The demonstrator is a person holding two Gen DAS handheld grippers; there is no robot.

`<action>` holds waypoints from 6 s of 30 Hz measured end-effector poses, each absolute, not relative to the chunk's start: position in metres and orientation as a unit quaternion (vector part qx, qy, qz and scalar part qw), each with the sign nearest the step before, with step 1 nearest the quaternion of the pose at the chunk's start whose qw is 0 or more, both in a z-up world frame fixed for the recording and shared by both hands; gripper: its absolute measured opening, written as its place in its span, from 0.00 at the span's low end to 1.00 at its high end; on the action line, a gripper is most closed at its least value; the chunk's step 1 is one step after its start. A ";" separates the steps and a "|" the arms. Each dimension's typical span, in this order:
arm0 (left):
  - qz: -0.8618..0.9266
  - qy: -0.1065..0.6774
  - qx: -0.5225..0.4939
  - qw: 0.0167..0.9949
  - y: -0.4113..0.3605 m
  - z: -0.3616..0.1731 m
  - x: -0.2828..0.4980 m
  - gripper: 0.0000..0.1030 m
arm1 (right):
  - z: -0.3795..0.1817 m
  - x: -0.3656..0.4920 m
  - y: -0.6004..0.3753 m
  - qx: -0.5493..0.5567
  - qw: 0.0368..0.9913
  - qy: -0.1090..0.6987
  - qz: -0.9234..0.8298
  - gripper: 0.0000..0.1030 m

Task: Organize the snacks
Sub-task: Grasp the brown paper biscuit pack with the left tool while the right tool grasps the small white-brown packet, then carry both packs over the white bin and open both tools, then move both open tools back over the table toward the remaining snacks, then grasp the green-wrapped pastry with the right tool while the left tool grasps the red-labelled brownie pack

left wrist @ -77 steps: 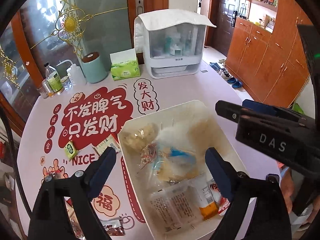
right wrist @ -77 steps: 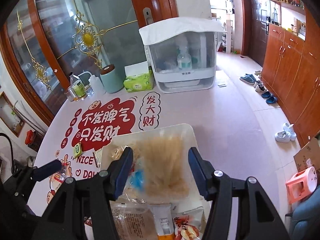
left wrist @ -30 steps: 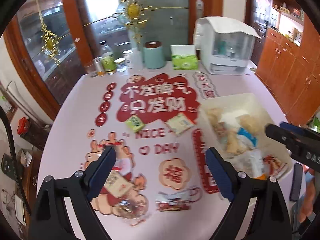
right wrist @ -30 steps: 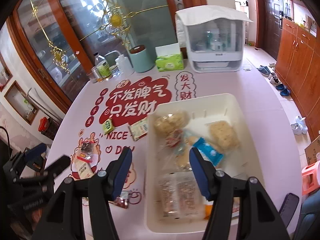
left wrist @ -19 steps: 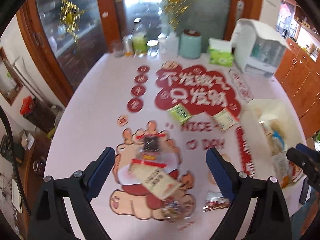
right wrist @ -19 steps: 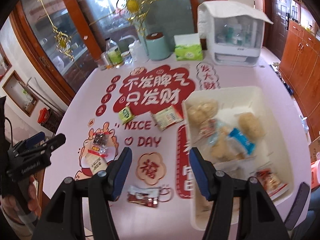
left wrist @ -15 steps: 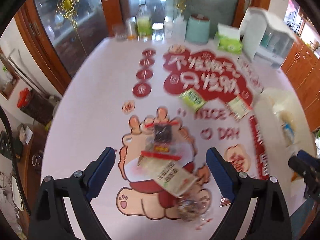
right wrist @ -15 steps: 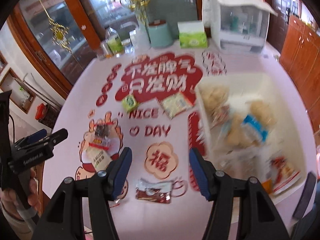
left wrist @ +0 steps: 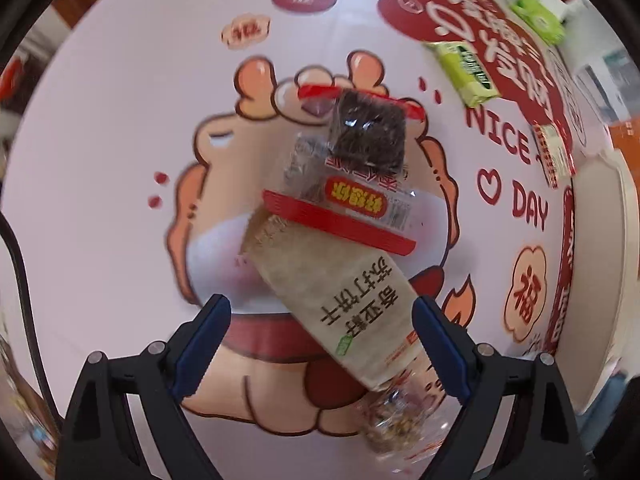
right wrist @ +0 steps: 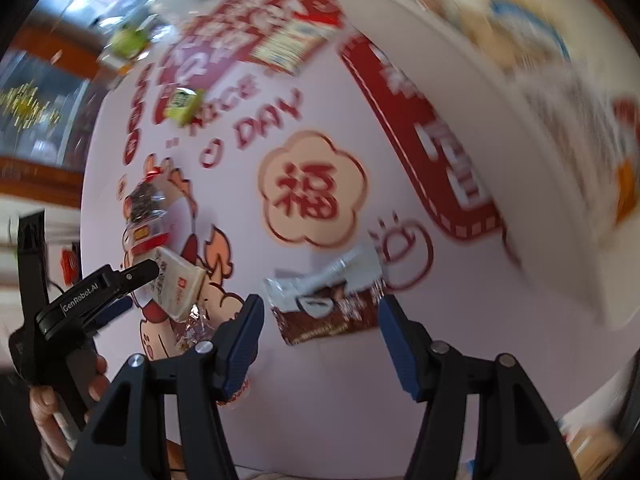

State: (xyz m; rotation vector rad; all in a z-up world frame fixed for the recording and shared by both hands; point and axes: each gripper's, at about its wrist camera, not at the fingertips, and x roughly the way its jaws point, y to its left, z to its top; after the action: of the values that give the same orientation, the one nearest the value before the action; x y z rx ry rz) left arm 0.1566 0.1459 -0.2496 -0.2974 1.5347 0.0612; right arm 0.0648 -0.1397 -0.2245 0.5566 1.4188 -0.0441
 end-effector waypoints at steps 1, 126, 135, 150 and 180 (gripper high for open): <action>0.032 0.694 -0.140 0.705 0.146 -0.253 0.158 0.89 | -0.228 0.063 -0.141 0.264 0.716 0.646 -0.024 0.58; -0.021 0.434 0.047 0.900 -0.104 -0.027 0.119 0.88 | -0.067 0.074 -0.326 0.114 0.892 0.429 0.087 0.42; 0.032 0.392 0.039 0.919 -0.019 0.006 0.132 0.93 | -0.030 0.107 -0.258 0.071 0.902 0.409 0.122 0.43; 0.083 0.486 -0.048 0.869 0.112 -0.100 0.205 0.93 | -0.068 0.244 -0.094 -0.016 0.866 0.463 0.191 0.58; 0.101 0.575 -0.124 0.802 0.145 -0.251 0.232 0.52 | -0.237 0.311 0.004 -0.085 0.788 0.576 0.198 0.36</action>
State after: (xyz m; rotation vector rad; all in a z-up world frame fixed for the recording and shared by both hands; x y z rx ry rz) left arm 0.2322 0.1446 -0.2507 -0.2666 1.2331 0.2167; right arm 0.3106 0.0038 -0.2375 -0.1839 1.2407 0.4271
